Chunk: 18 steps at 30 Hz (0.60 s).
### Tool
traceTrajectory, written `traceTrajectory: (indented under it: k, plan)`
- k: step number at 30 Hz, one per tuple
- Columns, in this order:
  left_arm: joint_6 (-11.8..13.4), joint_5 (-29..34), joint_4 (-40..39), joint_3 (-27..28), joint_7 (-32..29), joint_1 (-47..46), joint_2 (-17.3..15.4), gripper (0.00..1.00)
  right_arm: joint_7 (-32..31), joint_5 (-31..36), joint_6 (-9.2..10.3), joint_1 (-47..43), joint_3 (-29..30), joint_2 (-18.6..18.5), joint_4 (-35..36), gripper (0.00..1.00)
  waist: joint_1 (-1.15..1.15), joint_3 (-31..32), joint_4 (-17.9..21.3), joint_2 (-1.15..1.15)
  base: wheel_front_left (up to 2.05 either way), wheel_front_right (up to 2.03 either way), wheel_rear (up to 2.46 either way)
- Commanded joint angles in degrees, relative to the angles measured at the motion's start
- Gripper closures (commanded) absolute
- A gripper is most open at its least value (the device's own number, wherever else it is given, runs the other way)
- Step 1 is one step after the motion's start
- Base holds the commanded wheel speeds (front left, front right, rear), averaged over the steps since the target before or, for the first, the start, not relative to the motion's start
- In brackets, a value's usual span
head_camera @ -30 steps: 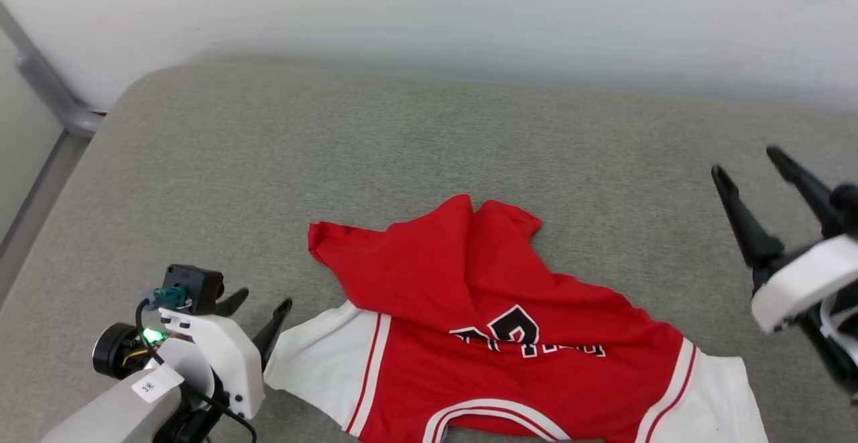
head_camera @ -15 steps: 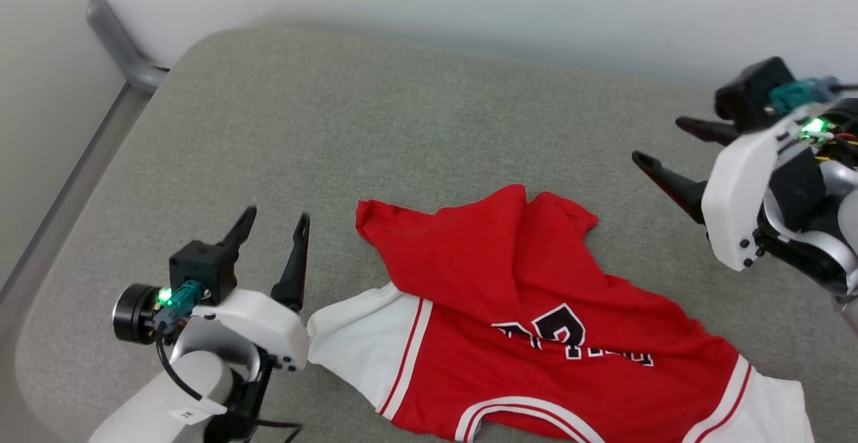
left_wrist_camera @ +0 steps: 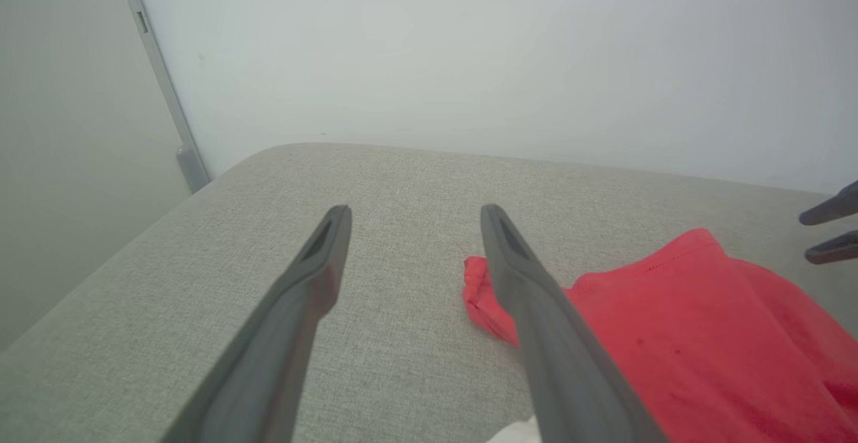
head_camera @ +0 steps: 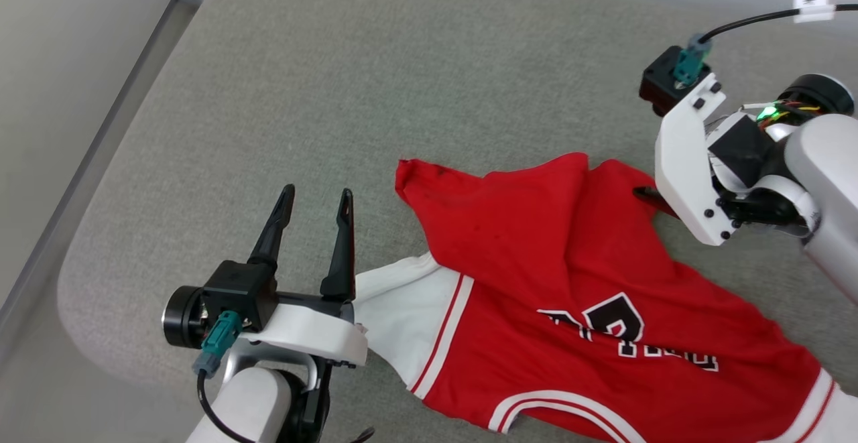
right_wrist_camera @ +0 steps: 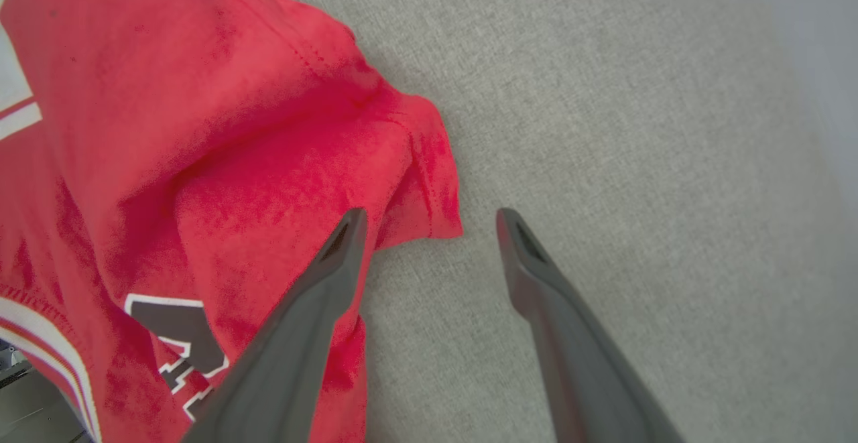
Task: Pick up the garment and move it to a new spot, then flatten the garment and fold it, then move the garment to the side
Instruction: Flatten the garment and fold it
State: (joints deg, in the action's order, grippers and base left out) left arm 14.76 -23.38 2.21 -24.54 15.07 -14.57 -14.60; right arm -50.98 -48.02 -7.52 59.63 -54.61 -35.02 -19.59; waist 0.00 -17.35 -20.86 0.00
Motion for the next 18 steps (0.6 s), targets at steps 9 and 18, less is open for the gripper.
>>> traceTrajectory:
  k: [9, 18]
  plan:
    - [-8.21, 7.56, 2.56, 6.96, 0.13, -0.54, 8.43, 0.0, -0.19, -0.42, 0.04, 0.83, -11.68, 1.47, -9.99, 0.0, 0.0, -5.44, -3.94, 0.0, 0.0, 0.0, 0.0]
    - [-11.84, 11.31, 4.41, 11.3, 0.14, 0.57, 10.84, 0.0, 8.75, -3.57, 0.04, 4.65, -15.39, 2.0, -9.59, 1.0, 0.0, -4.27, -2.42, 0.0, 0.0, 0.0, 0.0]
